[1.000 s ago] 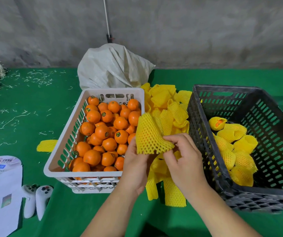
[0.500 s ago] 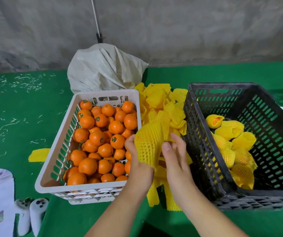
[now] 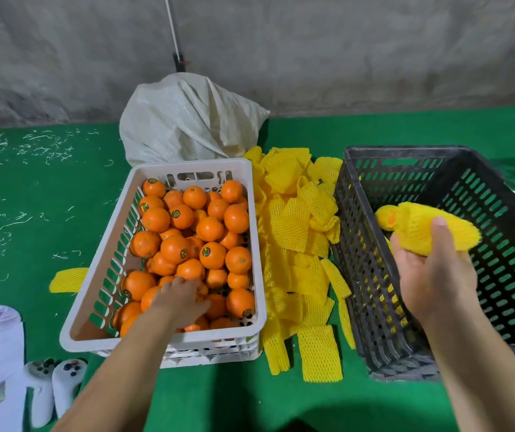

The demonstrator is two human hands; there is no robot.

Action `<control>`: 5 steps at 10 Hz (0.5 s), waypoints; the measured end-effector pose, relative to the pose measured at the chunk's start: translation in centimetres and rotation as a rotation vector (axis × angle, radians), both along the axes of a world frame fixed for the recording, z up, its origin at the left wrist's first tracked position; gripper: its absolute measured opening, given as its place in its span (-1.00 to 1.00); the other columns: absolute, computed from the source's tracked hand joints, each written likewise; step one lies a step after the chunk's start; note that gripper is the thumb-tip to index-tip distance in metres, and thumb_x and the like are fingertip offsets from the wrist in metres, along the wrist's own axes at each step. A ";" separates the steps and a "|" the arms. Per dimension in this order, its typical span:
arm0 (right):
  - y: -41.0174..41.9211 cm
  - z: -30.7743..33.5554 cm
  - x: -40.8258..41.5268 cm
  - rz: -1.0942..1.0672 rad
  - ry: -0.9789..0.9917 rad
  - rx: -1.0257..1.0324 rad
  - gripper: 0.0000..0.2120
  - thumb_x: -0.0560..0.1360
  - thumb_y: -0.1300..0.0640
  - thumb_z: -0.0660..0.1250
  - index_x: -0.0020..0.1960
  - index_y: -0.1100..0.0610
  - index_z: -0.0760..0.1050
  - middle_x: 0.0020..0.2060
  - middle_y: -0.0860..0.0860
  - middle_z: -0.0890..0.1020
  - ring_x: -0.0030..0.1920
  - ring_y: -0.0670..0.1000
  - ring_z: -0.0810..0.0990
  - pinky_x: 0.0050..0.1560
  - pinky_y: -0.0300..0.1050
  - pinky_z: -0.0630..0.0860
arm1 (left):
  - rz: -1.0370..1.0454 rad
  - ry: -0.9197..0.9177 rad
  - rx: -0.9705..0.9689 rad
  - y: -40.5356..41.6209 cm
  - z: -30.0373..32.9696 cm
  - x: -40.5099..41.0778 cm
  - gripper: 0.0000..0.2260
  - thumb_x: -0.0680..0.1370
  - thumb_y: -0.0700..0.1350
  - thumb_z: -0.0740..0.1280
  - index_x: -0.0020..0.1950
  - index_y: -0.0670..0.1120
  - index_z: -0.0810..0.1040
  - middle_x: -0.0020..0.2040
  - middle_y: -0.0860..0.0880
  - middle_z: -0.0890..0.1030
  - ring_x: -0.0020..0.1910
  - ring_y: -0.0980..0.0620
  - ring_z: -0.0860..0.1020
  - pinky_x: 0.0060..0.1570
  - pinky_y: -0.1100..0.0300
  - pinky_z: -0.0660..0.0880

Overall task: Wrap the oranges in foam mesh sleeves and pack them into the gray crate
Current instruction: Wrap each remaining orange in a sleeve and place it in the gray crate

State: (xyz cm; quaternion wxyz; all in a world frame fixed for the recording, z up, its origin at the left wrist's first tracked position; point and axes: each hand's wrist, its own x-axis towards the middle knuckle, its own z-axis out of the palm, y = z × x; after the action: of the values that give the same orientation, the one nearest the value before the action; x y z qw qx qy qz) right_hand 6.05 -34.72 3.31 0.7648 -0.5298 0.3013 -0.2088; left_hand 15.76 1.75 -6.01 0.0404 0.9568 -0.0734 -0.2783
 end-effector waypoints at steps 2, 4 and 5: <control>0.7 -0.9 0.7 -0.308 -0.140 0.128 -0.32 0.65 0.08 0.30 0.63 -0.10 0.00 0.52 0.12 0.36 0.36 0.11 0.57 0.29 -0.14 0.53 | -0.134 0.205 0.200 -1.8 -1.1 0.2 -0.53 0.78 -0.07 0.07 0.71 0.04 0.11 0.68 -0.15 0.02 0.62 -0.27 0.14 0.47 -0.10 0.29; 3.8 -3.4 0.4 0.191 0.108 -1.052 -0.50 0.58 0.01 0.37 0.49 -0.10 0.34 0.50 -0.12 0.20 0.20 -0.10 0.52 0.01 -0.36 0.53 | -0.169 0.015 0.412 -1.4 -2.1 1.2 -0.47 0.67 -0.19 0.31 0.61 0.04 0.29 0.56 -0.11 0.24 0.52 -0.26 0.26 0.46 -0.08 0.32; 6.0 -6.3 0.9 0.587 0.175 -1.186 -0.61 0.59 0.01 0.38 0.40 -0.11 0.46 0.48 -0.07 0.21 0.50 0.05 0.25 0.46 -0.01 0.29 | -0.197 -0.045 0.499 -1.4 -2.0 1.0 -0.54 0.69 -0.12 0.29 0.58 0.10 0.34 0.54 -0.10 0.31 0.51 -0.22 0.26 0.45 -0.03 0.28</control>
State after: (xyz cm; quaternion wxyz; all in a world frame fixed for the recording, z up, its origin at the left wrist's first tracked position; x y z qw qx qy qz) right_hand 6.92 -28.71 -3.04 0.3418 -0.9356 0.0398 -0.0783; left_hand 16.74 0.36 -7.99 -0.2253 0.9314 -0.0960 -0.2691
